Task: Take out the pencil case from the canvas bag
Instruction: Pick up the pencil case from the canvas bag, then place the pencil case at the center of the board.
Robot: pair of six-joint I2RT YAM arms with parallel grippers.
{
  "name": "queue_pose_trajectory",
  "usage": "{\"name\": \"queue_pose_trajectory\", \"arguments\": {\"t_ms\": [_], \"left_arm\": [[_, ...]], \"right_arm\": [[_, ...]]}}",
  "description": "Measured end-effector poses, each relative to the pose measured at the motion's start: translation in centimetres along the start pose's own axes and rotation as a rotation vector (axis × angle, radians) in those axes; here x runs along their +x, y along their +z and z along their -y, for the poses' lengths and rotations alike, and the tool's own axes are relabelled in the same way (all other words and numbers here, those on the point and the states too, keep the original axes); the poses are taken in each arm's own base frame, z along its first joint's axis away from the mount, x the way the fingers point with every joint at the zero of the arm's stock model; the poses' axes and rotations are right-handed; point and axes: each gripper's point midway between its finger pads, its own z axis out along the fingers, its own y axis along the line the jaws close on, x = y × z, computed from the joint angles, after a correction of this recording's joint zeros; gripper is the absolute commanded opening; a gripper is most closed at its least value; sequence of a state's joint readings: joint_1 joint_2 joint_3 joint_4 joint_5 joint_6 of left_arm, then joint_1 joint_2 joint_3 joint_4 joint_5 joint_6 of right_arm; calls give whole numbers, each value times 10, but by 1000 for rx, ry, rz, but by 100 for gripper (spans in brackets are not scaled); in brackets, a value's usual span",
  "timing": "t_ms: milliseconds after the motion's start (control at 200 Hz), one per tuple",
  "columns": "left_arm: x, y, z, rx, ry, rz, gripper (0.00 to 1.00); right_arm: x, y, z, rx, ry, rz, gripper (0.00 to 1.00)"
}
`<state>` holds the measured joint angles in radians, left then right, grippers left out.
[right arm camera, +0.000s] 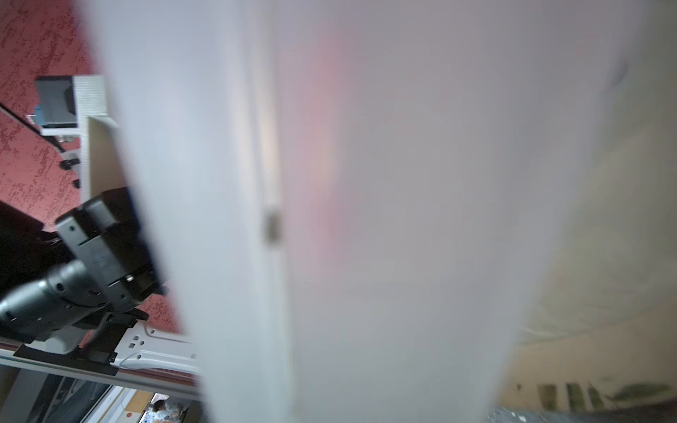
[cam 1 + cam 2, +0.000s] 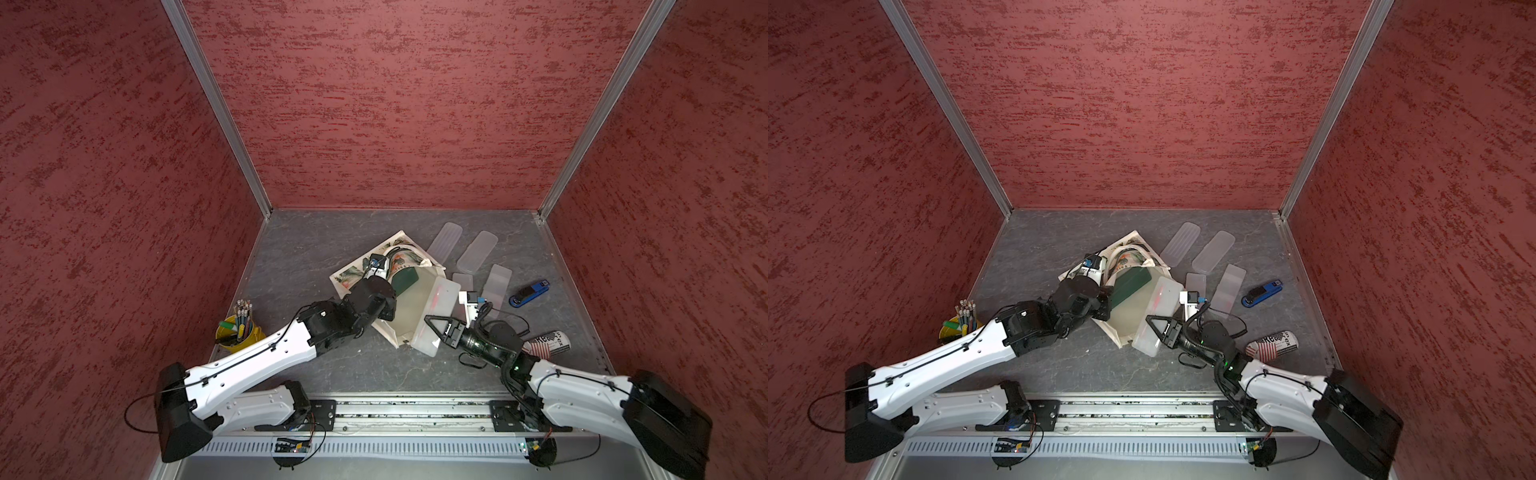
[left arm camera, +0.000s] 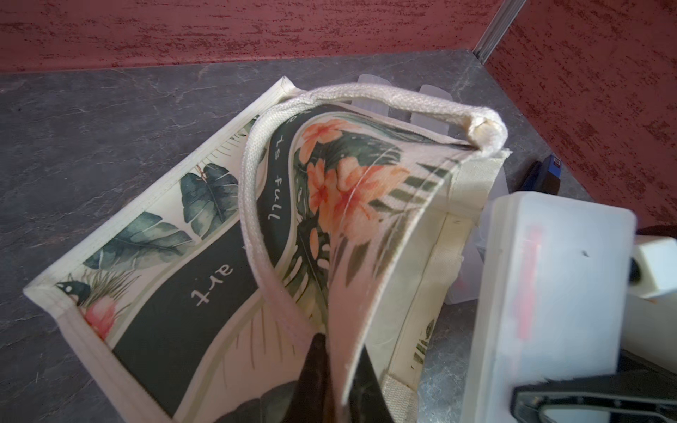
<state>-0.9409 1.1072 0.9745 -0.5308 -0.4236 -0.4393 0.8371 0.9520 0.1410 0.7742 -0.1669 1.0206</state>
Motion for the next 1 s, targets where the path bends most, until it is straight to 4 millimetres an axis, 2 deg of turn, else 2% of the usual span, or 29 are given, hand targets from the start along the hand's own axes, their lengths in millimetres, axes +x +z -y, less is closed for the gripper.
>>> {"name": "queue_pose_trajectory", "arguments": {"t_ms": [170,276,416,656,817,997], "left_arm": [[-9,5,-17,-43,-33,17,0],[-13,8,-25,-62,-47,22,0],[-19,15,-33,-89,-57,18,0],[-34,25,-34,-107,-61,20,0],[-35,26,-37,-111,-73,21,0],[-35,26,-40,-123,-74,21,0]], "right_arm": [[-13,-15,-6,29,-25,38,30],[-16,-23,-2,62,-31,51,30],[-17,-30,13,127,-32,50,28],[-26,-36,37,211,-33,64,28],[-30,-36,56,267,-28,61,27],[-24,-31,80,326,-17,13,27]]}}
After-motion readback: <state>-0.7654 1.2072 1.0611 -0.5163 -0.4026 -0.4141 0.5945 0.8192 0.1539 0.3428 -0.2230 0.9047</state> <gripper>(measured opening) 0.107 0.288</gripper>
